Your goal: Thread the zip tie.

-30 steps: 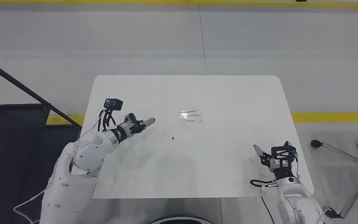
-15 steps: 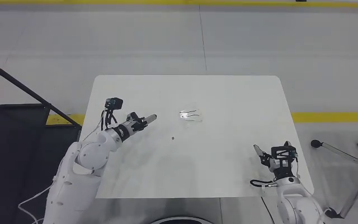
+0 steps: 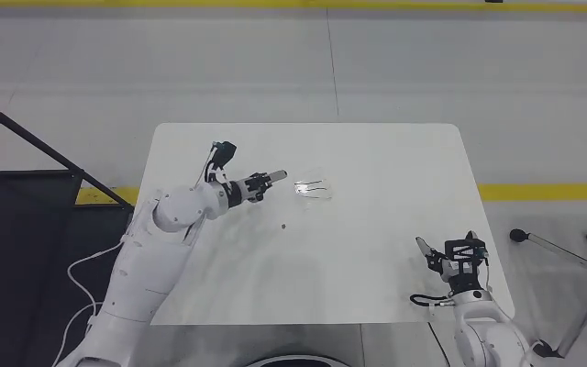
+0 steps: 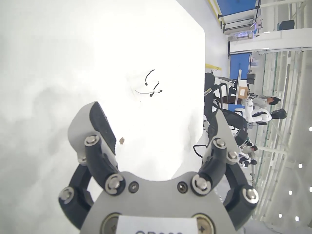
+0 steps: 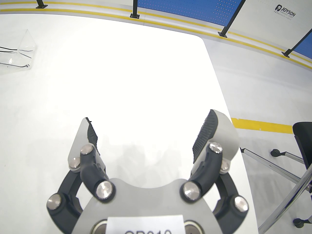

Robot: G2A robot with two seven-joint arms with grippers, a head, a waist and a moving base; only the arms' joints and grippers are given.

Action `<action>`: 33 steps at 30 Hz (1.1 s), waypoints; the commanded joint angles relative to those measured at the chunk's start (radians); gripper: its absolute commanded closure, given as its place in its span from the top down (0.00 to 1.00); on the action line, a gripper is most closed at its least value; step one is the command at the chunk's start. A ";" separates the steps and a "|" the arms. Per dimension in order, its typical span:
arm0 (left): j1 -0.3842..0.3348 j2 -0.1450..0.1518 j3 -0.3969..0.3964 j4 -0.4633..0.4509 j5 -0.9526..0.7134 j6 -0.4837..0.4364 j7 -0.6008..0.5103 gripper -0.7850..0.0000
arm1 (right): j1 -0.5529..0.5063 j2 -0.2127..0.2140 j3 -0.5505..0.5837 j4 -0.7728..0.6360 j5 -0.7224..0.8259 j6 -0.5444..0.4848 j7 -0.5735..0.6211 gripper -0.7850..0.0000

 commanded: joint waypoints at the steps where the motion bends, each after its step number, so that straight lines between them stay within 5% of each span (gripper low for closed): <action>1: -0.030 -0.006 0.021 0.025 -0.022 0.039 0.001 1.00 | 0.000 0.000 0.000 0.000 0.000 0.000 0.000 1.00; 15: -0.039 -0.011 0.044 0.056 -0.019 0.078 0.037 1.00 | 0.000 0.000 0.000 0.000 0.000 0.000 0.000 1.00; 22: -0.122 -0.028 0.133 0.121 0.047 0.111 0.062 1.00 | 0.000 0.000 0.000 0.000 0.000 0.000 0.000 1.00; 25: -0.159 -0.038 0.168 0.163 0.049 0.103 0.053 0.82 | 0.000 0.000 0.000 0.000 0.000 0.000 0.000 1.00; 33: -0.241 -0.062 0.241 0.269 0.042 0.092 0.026 0.84 | 0.000 0.000 0.000 0.000 0.000 0.000 0.000 1.00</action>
